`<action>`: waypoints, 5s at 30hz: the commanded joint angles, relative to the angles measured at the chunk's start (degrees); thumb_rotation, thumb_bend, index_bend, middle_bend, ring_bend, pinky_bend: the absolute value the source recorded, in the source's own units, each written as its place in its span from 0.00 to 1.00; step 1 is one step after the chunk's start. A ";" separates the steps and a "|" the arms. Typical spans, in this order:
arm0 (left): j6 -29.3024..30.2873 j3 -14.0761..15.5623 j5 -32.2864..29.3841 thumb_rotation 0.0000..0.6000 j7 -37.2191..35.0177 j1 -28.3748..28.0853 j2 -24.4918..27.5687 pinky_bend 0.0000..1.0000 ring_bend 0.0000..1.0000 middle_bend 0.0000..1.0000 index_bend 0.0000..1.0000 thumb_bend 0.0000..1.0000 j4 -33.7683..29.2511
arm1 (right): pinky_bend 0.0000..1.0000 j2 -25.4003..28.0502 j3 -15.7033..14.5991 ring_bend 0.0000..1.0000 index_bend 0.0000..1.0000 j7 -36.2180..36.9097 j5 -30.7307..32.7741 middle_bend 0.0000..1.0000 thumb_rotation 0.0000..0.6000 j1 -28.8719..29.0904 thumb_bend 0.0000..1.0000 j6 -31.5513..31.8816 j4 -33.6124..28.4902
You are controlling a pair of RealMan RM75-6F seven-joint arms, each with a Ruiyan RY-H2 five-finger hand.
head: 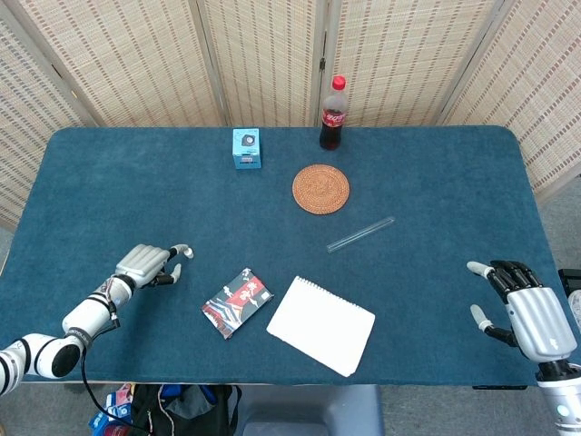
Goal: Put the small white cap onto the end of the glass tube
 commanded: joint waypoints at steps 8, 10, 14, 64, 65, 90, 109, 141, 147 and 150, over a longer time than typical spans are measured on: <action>8.41 -0.84 0.98 0.24 1.39 1.78 1.27 0.90 0.78 0.79 0.10 0.56 -1.24 | 0.18 -0.09 -0.07 0.20 0.23 0.56 -0.53 0.32 1.00 -0.35 0.33 0.75 0.24; 10.71 -1.14 2.38 0.45 0.92 2.71 1.37 0.82 0.67 0.67 0.11 0.49 -1.15 | 0.18 -0.17 -0.09 0.20 0.23 0.61 -0.62 0.32 1.00 -0.31 0.33 0.70 0.30; 14.86 -1.65 5.61 0.89 -0.74 4.56 0.79 0.41 0.32 0.31 0.18 0.38 0.15 | 0.18 -0.25 -0.07 0.20 0.23 0.63 -0.73 0.32 1.00 -0.13 0.33 0.45 0.31; 9.89 -3.20 13.94 1.00 -1.15 1.06 -15.44 0.00 0.00 0.00 0.41 0.33 20.23 | 0.18 -1.35 0.08 0.20 0.23 2.09 1.15 0.32 1.00 -0.10 0.33 -0.44 2.10; 9.79 -3.17 13.83 1.00 -1.02 1.06 -15.55 0.00 0.00 0.00 0.42 0.33 20.36 | 0.18 -1.36 0.10 0.20 0.23 2.12 1.18 0.32 1.00 -0.07 0.33 -0.49 2.13; 9.20 -3.33 13.41 1.00 -1.68 1.30 -16.79 0.00 0.00 0.00 0.43 0.36 22.12 | 0.18 -1.30 0.16 0.20 0.23 1.36 1.15 0.32 1.00 0.02 0.33 -0.60 1.51; 8.73 -4.04 11.65 1.00 -0.10 0.93 -17.30 0.00 0.00 0.00 0.44 0.36 21.94 | 0.18 -1.25 0.06 0.20 0.23 1.65 1.18 0.33 1.00 -0.17 0.33 -0.50 1.73; 14.09 -6.76 15.12 1.00 -17.36 5.51 -7.77 0.00 0.00 0.05 0.53 0.42 12.81 | 0.42 -0.62 6.00 0.31 0.27 -6.82 5.06 0.41 1.00 13.36 0.36 -17.04 -0.08; 16.45 -6.39 16.72 1.00 -18.32 6.88 -4.80 0.00 0.00 0.05 0.52 0.42 8.91 | 0.70 -4.33 9.34 0.47 0.30 -12.07 10.57 0.51 1.00 22.72 0.36 -28.31 3.60; 17.24 -6.24 17.22 1.00 -18.60 7.37 -3.77 0.00 0.00 0.05 0.52 0.42 7.42 | 0.70 -7.16 10.52 0.50 0.31 -14.84 14.11 0.53 1.00 26.86 0.36 -32.89 6.58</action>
